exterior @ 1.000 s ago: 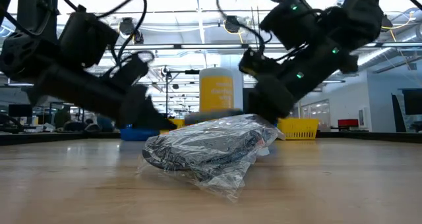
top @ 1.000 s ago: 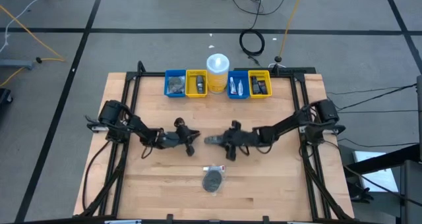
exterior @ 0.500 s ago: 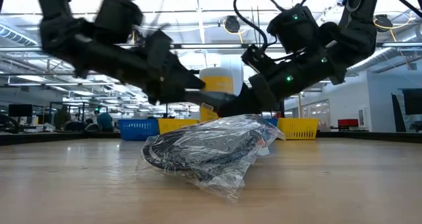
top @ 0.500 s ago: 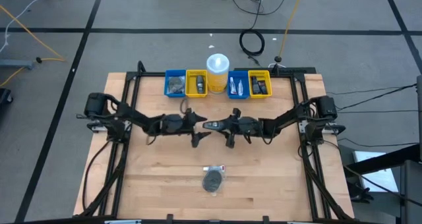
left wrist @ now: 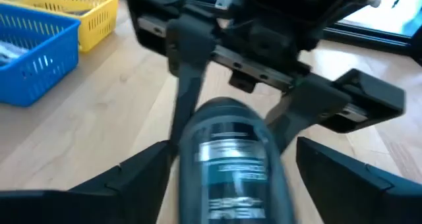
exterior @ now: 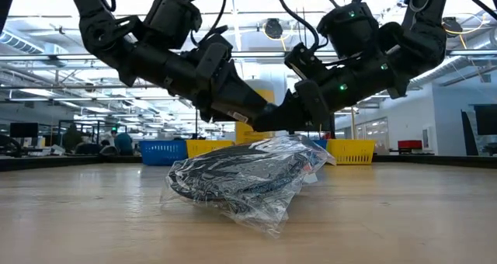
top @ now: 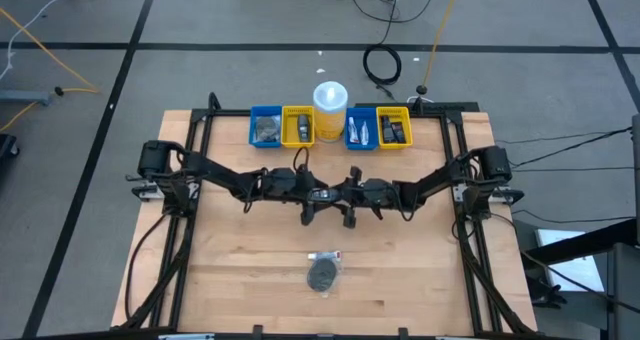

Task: Pick & Place Travel size toiletries
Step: Put the gray deodorant into the left yellow bin

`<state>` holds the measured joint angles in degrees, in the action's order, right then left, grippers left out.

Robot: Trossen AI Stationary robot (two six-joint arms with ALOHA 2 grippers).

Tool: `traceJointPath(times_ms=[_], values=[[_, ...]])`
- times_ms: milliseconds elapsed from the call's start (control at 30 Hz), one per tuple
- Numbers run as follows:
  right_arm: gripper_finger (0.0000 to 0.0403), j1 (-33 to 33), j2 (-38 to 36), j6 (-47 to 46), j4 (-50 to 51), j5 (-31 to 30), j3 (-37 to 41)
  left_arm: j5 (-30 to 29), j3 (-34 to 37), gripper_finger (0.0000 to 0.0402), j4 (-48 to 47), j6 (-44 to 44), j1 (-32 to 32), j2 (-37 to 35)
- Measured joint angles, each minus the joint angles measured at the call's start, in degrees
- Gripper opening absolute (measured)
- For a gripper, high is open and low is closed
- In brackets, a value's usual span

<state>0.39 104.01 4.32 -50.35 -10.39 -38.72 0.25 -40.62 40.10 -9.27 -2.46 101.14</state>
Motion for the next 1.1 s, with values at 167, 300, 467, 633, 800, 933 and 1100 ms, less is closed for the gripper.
traceJointPath(times_ms=[167,300,467,633,800,933,1100], values=[[0.0202,0.3,0.0,0.0,-0.3,0.0,0.0,0.0,0.0,0.0254,-1.3,-1.6,-0.2,0.0],[0.0202,0.2,0.0,-0.2,-0.3,-0.2,0.0,0.5,0.0,0.0200,-1.0,-1.6,-0.2,0.0],[0.0211,0.2,0.0,-1.7,1.1,0.1,-0.1,0.8,0.0,0.0190,-1.9,-1.6,-0.1,0.0],[0.0255,0.2,0.0,-3.8,6.7,0.1,0.0,-1.5,0.0,0.0194,-6.8,-0.4,0.0,-0.5],[0.0305,-0.7,-0.1,-4.3,8.8,-0.3,0.0,-7.8,0.0,0.0201,-19.1,-1.1,0.0,-5.3],[0.0318,-1.6,-0.1,-5.2,8.6,-2.4,-0.1,-18.6,0.0,0.0198,-30.7,-4.4,-0.3,-12.3],[0.0318,-1.6,-0.1,-5.2,8.3,-3.0,0.0,-28.6,0.0,0.0210,-37.8,-8.5,-5.5,-19.4]])
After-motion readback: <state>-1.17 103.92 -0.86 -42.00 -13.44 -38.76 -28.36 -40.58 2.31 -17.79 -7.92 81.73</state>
